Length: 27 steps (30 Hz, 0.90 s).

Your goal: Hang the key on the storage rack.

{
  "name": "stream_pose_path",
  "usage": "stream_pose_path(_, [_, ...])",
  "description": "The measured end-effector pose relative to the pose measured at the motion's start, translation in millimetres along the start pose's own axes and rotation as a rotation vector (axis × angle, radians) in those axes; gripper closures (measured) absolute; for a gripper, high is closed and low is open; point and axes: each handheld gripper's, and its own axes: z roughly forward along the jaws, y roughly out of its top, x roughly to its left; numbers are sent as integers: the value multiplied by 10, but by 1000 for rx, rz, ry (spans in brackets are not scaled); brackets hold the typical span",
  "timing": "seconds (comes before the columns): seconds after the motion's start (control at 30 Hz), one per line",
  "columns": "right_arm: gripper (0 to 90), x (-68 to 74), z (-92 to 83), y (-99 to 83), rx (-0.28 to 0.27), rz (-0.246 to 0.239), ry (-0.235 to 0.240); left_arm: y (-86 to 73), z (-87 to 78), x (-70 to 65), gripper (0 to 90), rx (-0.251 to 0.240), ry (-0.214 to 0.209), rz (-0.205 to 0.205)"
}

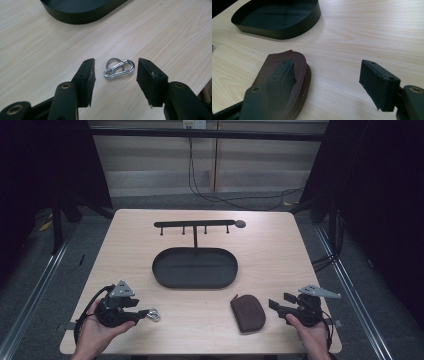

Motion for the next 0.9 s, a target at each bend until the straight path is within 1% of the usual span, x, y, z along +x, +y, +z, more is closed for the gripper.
stream_pose_path(0.03, [290,1,-1,1,-1,2,0,2,10,4,493,0,-2,-8])
stream_pose_path(0.1, [290,-4,1,1,-1,-1,-1,13,21,22,516,23,-17,11])
stream_pose_path(0.13, [290,-4,0,2,-1,0,-1,20,23,21,523,41,-11,14])
stream_pose_path(0.17, [290,-4,0,2,-1,0,-1,20,23,21,530,41,-11,14])
stream_pose_path(0.2, [290,-2,0,2,-1,0,0,42,34,19,536,69,-26,23])
stream_pose_path(0.23, [290,-1,1,2,-1,1,-1,57,40,15,535,79,-28,28])
stream_pose_path(0.3, [290,1,0,2,-1,3,-1,72,50,10,528,82,-29,35])
stream_pose_path(0.33, [290,1,1,2,0,3,-2,110,72,16,516,105,-39,45])
stream_pose_path(0.37, [290,1,1,2,1,2,-3,127,88,14,516,102,-46,45])
stream_pose_path(0.4, [290,0,1,2,1,3,-2,144,104,12,519,103,-44,46])
stream_pose_path(0.43, [290,-2,2,2,-1,0,-2,162,122,13,533,111,-47,54])
stream_pose_path(0.47, [290,-3,2,1,0,1,-2,176,145,10,547,117,-62,56])
stream_pose_path(0.5, [290,-6,3,1,-1,0,-2,191,165,3,549,125,-62,63])
stream_pose_path(0.57, [290,-6,2,1,-2,0,-1,220,206,-24,557,147,-73,68])
stream_pose_path(0.6, [290,-3,0,1,-1,2,-1,239,225,-33,560,162,-73,80])
stream_pose_path(0.7, [290,-1,0,1,1,3,-1,283,299,-67,568,195,-95,95])
stream_pose_path(0.73, [290,-1,-1,0,1,3,-1,290,323,-80,574,206,-97,95])
stream_pose_path(0.77, [290,-1,-3,0,0,3,0,297,344,-85,579,219,-103,104])
stream_pose_path(0.8, [290,-5,-2,-1,-2,2,2,296,362,-99,583,230,-108,98])
stream_pose_path(0.83, [290,-8,-1,-1,-2,0,2,298,380,-101,589,241,-113,105])
stream_pose_path(0.9, [290,-9,0,-1,-1,1,2,295,411,-105,594,269,-114,111])
